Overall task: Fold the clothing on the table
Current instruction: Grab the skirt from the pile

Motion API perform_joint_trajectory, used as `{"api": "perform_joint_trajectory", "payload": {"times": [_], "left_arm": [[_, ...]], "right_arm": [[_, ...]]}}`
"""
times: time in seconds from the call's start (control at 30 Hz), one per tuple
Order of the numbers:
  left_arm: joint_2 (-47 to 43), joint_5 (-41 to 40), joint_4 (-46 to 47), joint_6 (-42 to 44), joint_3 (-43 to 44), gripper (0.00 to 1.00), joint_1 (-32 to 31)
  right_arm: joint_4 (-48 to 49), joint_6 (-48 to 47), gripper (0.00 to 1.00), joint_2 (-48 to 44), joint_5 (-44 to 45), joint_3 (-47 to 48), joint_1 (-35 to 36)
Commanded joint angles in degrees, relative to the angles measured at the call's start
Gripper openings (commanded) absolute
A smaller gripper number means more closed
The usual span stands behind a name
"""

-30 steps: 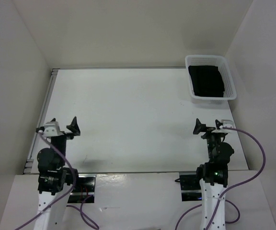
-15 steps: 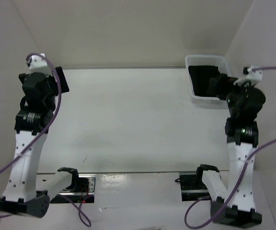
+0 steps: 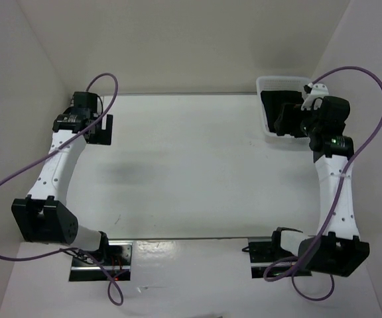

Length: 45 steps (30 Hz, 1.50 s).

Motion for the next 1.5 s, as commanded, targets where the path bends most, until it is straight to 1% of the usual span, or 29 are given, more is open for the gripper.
{"api": "perform_joint_trajectory", "payload": {"times": [0.0,0.03,0.07,0.13,0.17,0.23,0.27,0.3,0.37,0.4,0.5,0.53,0.57,0.6,0.63,0.67,1.03,1.17,1.47], "left_arm": [[-5.22,8.02,5.06,-0.26,1.94,1.0,0.95],[-5.22,8.03,6.9,-0.87,1.94,1.0,0.95],[-5.22,8.03,7.52,-0.87,2.46,1.0,0.95],[-2.78,7.24,8.05,-1.48,3.95,1.0,0.95],[-2.07,6.71,8.06,-1.49,4.66,1.0,0.95],[-0.66,6.71,7.54,-1.49,6.68,1.0,0.95],[-0.04,6.71,7.53,-1.49,6.68,1.0,1.47],[-0.04,7.32,7.53,-2.01,7.38,1.0,1.48],[-0.04,8.38,8.23,-2.02,7.39,1.0,1.48],[-0.65,9.16,8.76,-2.02,7.39,1.0,1.48],[-0.65,9.17,8.76,-2.02,8.0,1.0,1.48],[-0.65,9.17,8.76,-2.02,8.0,1.0,1.48],[-0.65,8.56,8.76,-1.5,8.0,1.0,1.48],[-0.65,8.55,9.28,-0.97,7.22,1.0,1.48],[-0.65,8.55,9.29,-0.96,7.21,1.0,1.48],[-0.65,8.55,9.99,-0.44,6.34,1.0,1.48],[-3.2,8.03,12.37,0.71,1.59,1.0,1.48],[-3.2,7.5,12.37,0.71,1.06,1.0,1.48],[-2.59,6.97,12.37,0.71,0.53,1.0,2.0]], "right_arm": [[-1.0,-1.71,0.99,8.72,1.58,7.21,0.15],[-3.01,-1.71,0.99,11.61,2.29,9.23,0.15],[-4.33,-1.71,0.99,17.82,3.43,13.77,0.15],[-6.88,-2.32,0.99,24.09,4.39,18.19,0.67],[-8.03,-2.33,0.99,29.52,6.67,21.87,0.67],[-8.04,-2.33,0.99,33.33,10.19,23.65,2.16],[-6.47,-2.33,0.99,34.92,11.94,24.27,3.39],[-5.58,-2.33,0.99,37.63,16.05,24.97,4.01],[-4.96,-2.94,0.99,40.54,18.81,26.46,5.33],[-4.44,-2.94,0.97,43.34,20.04,27.0,5.33],[-2.86,-3.47,0.88,46.88,20.75,28.85,5.33],[-2.16,-3.47,0.85,48.37,22.32,29.54,5.33],[-1.54,-3.47,0.77,48.99,22.33,30.33,4.81],[-1.53,-3.47,0.73,49.69,22.33,30.86,4.81],[-0.84,-3.47,0.65,51.27,22.94,32.43,4.81],[-0.83,-3.47,0.64,52.24,22.95,33.49,4.28],[-3.12,-4.0,0.64,61.47,25.41,45.88,3.22],[-3.64,-4.53,0.6,64.19,25.94,47.48,3.22],[-4.79,-5.05,0.59,68.24,25.23,49.85,2.17]]}}
